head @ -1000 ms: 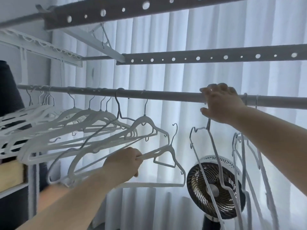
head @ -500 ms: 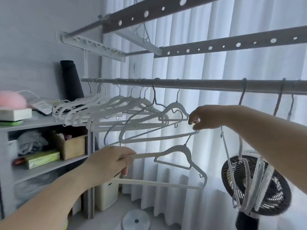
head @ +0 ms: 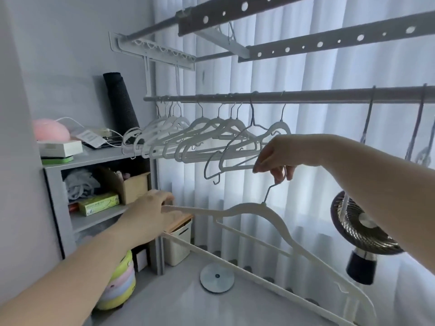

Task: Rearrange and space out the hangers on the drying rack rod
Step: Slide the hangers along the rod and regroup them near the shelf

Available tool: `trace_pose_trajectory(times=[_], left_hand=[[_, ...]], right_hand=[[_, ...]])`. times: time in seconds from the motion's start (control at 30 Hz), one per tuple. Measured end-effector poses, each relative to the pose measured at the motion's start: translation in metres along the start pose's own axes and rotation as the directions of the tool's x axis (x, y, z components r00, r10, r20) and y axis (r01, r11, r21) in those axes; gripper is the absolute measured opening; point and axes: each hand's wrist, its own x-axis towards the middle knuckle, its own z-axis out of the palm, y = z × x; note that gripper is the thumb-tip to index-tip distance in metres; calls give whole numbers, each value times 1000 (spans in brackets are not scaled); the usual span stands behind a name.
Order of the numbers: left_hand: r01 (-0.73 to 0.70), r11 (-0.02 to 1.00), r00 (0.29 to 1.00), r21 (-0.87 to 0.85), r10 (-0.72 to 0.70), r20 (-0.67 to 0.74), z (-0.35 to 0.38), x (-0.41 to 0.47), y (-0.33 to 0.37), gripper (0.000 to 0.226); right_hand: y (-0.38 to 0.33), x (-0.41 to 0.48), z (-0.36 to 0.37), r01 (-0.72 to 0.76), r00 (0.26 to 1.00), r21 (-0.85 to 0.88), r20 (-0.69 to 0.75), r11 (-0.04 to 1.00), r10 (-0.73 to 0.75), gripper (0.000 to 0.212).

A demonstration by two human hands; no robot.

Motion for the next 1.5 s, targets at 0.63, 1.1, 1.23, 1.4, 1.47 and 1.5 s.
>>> trace_pose_trajectory(times=[0.63,1.1,1.23,1.4,1.47,1.5], left_hand=[[-90,972,926,-217,162,341,26,-56,49,60],[-214,977,967,20,209,145,34,-1,80,27],[-192,981,965,-13,191,181,33,22,88,21],[-159,987,968,31,149,202,38,51,90,27],[-110,994,969,-11,110,220,41,59,88,33],[-92,996,971,-18,94,218,43,63,87,34]], right_hand=[[-65,-24,50,27,959,779,-196,626,203,29],[-2,-12,12,-13,860,447,-451,895,237,22],[36,4,-3,-208,846,-133,-522,969,110,37],[71,23,-16,-220,908,-562,-416,798,-43,45],[82,31,-18,-210,931,-624,-362,752,-41,48],[86,35,-18,-206,939,-639,-342,741,-33,48]])
